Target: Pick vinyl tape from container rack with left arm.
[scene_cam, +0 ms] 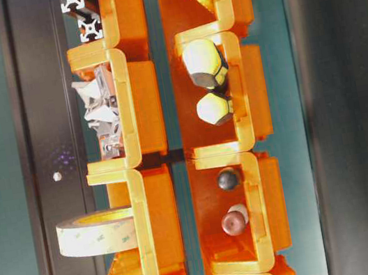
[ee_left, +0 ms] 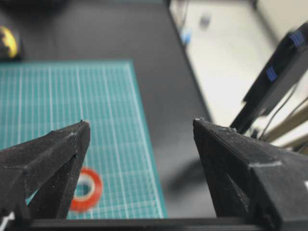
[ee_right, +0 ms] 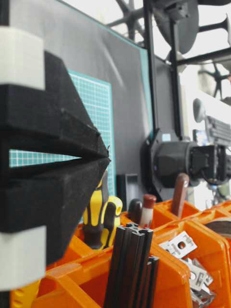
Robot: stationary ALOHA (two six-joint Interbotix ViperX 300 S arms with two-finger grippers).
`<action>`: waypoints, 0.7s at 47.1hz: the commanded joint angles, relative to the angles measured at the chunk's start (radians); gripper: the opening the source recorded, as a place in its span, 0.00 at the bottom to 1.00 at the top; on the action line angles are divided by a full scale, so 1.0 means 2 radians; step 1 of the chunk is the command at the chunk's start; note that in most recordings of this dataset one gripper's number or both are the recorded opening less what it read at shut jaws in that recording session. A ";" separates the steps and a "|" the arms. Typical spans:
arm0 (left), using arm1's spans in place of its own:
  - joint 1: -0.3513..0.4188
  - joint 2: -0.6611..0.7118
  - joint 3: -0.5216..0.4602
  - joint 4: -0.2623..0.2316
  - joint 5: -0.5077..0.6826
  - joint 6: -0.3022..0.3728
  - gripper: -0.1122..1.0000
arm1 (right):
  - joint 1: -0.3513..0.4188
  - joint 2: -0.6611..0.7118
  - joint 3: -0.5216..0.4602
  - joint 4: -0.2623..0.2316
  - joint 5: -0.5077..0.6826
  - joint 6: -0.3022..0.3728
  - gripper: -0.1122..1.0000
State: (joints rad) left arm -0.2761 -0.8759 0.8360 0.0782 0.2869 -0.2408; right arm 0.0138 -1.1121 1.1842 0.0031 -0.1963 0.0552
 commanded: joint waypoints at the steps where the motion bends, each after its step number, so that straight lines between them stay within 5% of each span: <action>1: 0.000 -0.040 0.007 0.000 -0.003 0.001 0.84 | -0.001 0.003 -0.016 0.001 -0.004 0.001 0.11; 33: 0.029 -0.132 0.040 0.001 -0.006 0.006 0.83 | -0.001 0.003 -0.015 0.001 -0.018 0.000 0.11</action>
State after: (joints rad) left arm -0.2224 -1.1397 0.9281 0.0782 0.2869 -0.2301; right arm 0.0123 -1.1121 1.1842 0.0015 -0.2132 0.0552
